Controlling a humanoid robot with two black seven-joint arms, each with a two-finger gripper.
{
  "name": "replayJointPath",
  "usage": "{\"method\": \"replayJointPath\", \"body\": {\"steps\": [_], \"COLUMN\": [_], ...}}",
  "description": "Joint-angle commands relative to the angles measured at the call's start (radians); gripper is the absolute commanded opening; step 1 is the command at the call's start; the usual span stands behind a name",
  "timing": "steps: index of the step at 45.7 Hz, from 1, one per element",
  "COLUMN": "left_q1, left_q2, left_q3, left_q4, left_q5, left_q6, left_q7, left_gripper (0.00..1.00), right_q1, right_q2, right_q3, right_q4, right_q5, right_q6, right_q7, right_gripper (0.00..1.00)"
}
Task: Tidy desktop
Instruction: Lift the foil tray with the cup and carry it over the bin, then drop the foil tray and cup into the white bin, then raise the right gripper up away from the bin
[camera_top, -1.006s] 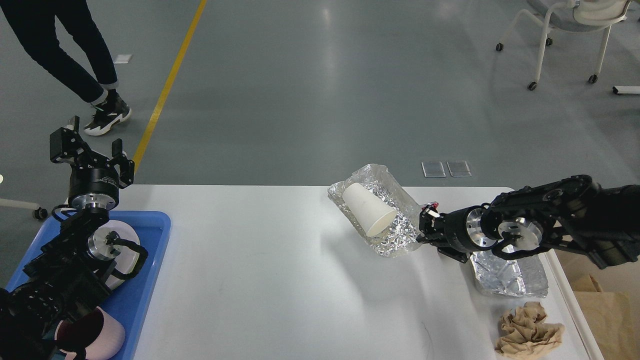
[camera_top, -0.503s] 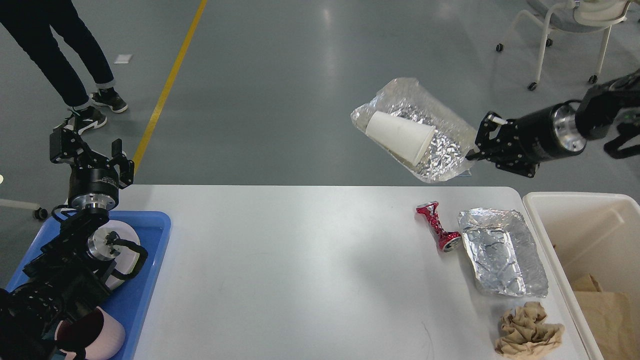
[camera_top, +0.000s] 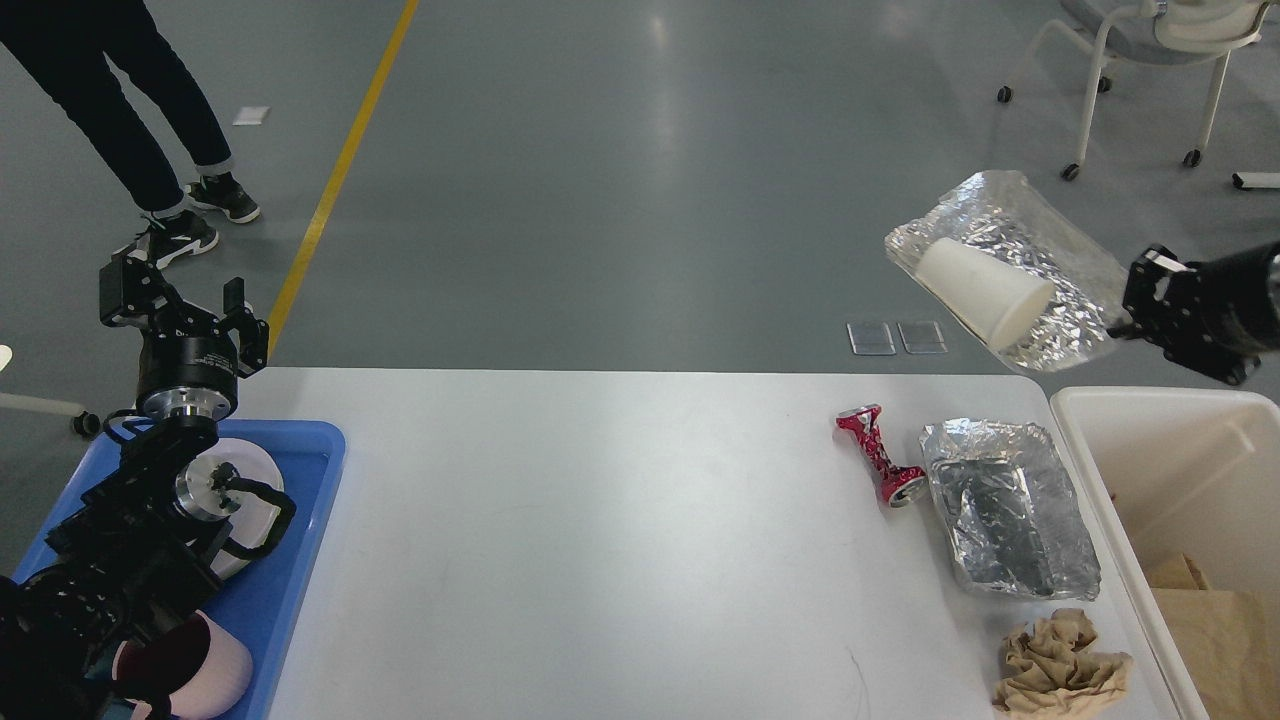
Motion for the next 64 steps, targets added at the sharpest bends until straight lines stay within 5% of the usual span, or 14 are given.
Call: {"method": "replayJointPath", "body": {"steps": [1,17,21,24,25,40,56,64], "left_q1": [0.0,0.0,0.0,0.0,0.0,0.0,0.0,0.0], "left_q2": [0.0,0.0,0.0,0.0,0.0,0.0,0.0,0.0], "left_q3": [0.0,0.0,0.0,0.0,0.0,0.0,0.0,0.0], "left_q4": [0.0,0.0,0.0,0.0,0.0,0.0,0.0,0.0], "left_q5": [0.0,0.0,0.0,0.0,0.0,0.0,0.0,0.0], "left_q6": [0.0,0.0,0.0,0.0,0.0,0.0,0.0,0.0], "left_q7": [0.0,0.0,0.0,0.0,0.0,0.0,0.0,0.0], "left_gripper": [0.97,0.97,0.97,0.97,0.97,0.97,0.97,0.97], "right_q1": [-0.133,-0.446,-0.514,-0.549,-0.563,-0.578,-0.215,0.061], "right_q2": [-0.089,-0.174,-0.161,-0.137,-0.126,-0.088,0.257,0.447], "right_q3": [0.009,0.061,0.084,0.094,0.097,0.106,-0.058,-0.173], "right_q4": [-0.003,-0.038,-0.064,-0.106,-0.126,-0.147,-0.138,0.091], "right_q5": [0.006,0.012,0.006,0.006,0.006,0.004,-0.215,-0.215], "right_q6": [-0.153,-0.361,-0.367,-0.367,-0.365,-0.364,-0.342,-0.267], "right_q7": [0.001,0.001,0.002,0.002,0.001,0.001,-0.004,-0.001], "right_gripper": [0.0,0.0,0.64,0.97,1.0,1.0,1.0,1.0]}}
